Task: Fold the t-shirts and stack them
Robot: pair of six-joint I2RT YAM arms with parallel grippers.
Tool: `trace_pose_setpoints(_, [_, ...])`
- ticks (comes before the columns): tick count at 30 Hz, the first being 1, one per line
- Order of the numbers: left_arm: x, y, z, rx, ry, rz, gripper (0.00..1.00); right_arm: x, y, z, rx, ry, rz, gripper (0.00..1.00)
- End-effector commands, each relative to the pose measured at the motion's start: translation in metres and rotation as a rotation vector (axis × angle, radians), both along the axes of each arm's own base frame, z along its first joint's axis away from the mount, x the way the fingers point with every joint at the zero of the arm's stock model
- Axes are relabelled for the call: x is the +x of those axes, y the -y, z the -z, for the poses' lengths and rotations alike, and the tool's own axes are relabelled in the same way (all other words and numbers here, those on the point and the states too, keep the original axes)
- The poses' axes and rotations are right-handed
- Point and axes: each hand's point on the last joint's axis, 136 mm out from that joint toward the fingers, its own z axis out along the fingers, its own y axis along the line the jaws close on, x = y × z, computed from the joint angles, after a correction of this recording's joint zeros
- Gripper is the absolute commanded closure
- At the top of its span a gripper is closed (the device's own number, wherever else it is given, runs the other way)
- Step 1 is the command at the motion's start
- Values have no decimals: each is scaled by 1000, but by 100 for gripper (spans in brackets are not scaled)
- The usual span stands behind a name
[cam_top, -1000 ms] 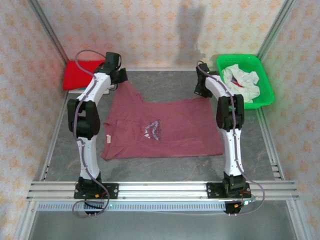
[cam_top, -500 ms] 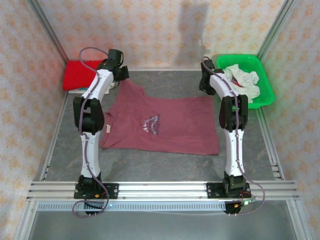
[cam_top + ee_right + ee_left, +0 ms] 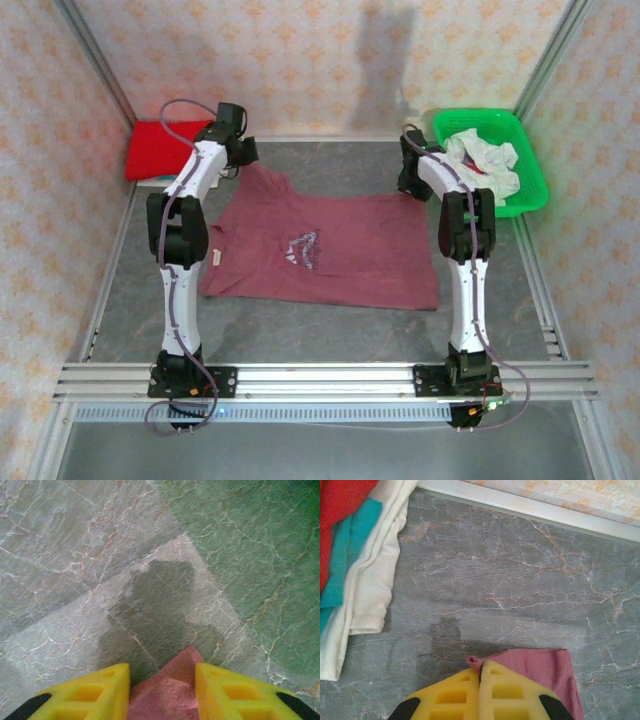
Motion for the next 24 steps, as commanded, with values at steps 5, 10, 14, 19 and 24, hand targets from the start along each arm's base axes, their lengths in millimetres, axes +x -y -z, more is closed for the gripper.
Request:
trace_pose_setpoints(5, [-2,-12,-12,17,20,-14,100,2,-2,-1,19,5,0,86])
trace_pose_setpoints(10, [1,-19,-19,9,43,-35,100,17,-5,-19,30,58,-3,97])
trace_pose_setpoints(14, [10,-26,-30,8,71,-41,100,31,-7,-36,32,107,-13,100])
trace_pose_setpoints(19, [24,-28,-47,-4,92,-25,100,49,-11,-61,42,176,-31,100])
trace_pose_setpoints(24, [25,-25,-65,-2,129,6,100,56,-14,-78,50,210,-55,100])
